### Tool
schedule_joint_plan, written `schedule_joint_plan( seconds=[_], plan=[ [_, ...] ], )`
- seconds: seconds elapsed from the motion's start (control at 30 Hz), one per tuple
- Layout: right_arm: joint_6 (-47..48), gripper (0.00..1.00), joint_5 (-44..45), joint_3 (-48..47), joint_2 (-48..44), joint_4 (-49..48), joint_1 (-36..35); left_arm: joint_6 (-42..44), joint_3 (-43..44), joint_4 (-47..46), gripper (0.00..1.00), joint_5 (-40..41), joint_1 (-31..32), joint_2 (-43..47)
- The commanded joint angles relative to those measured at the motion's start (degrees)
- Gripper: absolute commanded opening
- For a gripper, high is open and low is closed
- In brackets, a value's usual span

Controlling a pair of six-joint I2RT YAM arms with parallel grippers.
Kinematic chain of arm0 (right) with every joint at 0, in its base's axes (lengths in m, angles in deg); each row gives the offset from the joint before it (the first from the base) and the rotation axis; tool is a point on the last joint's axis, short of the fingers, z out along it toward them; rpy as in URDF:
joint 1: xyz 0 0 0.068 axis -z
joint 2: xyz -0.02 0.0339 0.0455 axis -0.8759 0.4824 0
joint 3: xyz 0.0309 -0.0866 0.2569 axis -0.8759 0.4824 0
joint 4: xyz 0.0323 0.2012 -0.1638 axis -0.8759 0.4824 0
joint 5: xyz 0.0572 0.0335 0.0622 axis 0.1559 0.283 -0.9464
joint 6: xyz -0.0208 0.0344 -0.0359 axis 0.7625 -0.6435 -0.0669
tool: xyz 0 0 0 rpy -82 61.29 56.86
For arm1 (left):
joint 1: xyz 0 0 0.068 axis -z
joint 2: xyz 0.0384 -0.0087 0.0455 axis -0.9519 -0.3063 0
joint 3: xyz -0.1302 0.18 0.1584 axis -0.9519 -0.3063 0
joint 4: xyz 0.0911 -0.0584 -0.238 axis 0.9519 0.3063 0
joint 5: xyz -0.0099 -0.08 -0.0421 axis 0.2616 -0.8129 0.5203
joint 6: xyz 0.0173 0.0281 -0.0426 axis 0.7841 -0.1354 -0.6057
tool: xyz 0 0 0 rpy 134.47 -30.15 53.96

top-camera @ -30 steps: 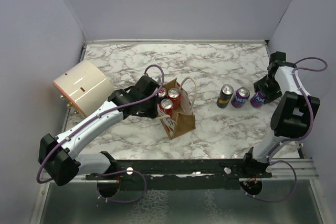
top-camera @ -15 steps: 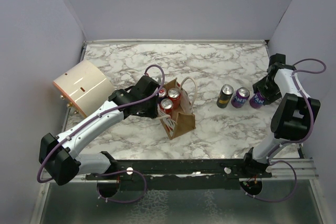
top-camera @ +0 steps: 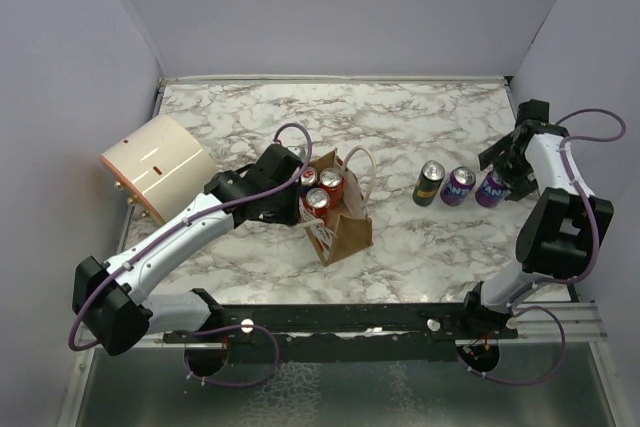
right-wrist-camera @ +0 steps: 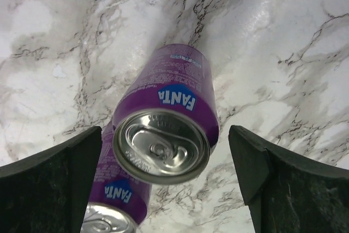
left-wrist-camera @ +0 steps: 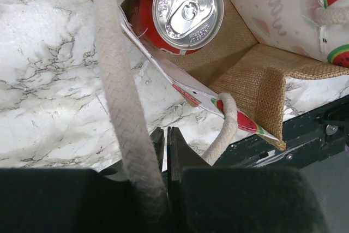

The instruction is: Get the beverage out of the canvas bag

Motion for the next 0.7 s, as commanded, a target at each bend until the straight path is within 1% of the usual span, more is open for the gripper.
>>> schedule_joint_plan(
  seconds=[0.0, 0.17, 0.27, 0.47, 0.6, 0.67],
  plan=[
    [1.12, 0.99, -0.45, -3.53, -4.66, 1.31, 0.21, -0.46, 1.01, 1.05, 0.10, -0.84, -0.14, 2.17],
    [4.00, 0.99, 1.19, -10.43, -7.04, 4.09, -1.73, -0.46, 0.96, 1.73, 0.10, -1.06, -0.14, 2.73],
    [6.18, 0.99, -0.73, -12.35, -8.33, 3.45, -4.21, -0.54, 0.96, 1.83, 0.10, -1.18, -0.14, 2.97],
    [15.08, 0.99, -19.49, -11.33, -15.00, -7.53, -12.48, -0.89, 0.89, 2.10, 0.10, -0.61, -0.14, 3.71],
    [17.10, 1.00, -32.24, -6.35, -21.41, -17.73, -17.68, -1.56, 0.71, 2.39, 0.10, 0.28, -0.15, 4.34],
    [16.90, 1.00, -35.93, -4.75, -24.02, -21.22, -20.08, -2.15, 0.16, 2.23, 0.10, 0.44, -0.14, 4.91]
  ],
)
